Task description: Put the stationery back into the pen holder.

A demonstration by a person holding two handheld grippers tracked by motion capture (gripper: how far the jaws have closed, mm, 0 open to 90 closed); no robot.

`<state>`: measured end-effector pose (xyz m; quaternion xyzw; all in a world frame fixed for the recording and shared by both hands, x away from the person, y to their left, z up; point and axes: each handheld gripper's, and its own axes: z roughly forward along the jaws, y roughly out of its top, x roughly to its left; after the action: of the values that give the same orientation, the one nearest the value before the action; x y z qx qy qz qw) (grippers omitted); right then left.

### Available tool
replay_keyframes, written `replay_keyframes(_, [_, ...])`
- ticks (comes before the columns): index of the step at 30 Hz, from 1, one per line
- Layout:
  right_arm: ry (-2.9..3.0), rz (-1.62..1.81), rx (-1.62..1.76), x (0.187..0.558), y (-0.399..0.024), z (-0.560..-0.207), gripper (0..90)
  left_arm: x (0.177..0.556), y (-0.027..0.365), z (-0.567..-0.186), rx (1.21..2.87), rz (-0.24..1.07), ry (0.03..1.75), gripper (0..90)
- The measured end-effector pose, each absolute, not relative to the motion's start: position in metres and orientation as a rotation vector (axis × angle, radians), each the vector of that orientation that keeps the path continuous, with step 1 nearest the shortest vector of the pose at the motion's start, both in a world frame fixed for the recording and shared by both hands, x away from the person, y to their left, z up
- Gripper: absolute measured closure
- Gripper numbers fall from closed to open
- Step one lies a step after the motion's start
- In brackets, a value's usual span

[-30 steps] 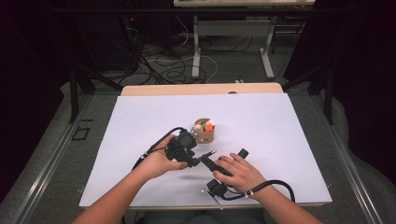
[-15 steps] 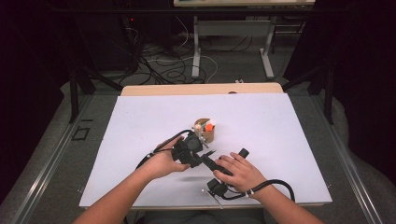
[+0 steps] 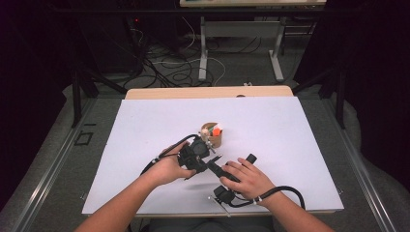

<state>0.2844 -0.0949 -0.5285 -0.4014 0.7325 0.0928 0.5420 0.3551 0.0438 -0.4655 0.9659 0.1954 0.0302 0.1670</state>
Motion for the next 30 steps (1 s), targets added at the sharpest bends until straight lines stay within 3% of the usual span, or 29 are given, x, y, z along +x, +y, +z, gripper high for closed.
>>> replay_keyframes(12, [1.753, 0.245, -0.905, 0.284, -0.099, -0.525, 69.2, 0.364, 0.052, -0.465, 2.688, 0.037, 0.661, 79.3])
replay_keyframes(23, [1.896, 0.334, -0.718, 0.290, -0.112, -0.525, 51.5, 0.374, 0.062, -0.463, 2.594, -0.002, 0.759, 79.3])
replay_keyframes(30, [1.978, 0.390, -0.612, 0.295, -0.122, -0.525, 46.4, 0.379, 0.067, -0.461, 2.547, 0.021, 0.766, 79.2])
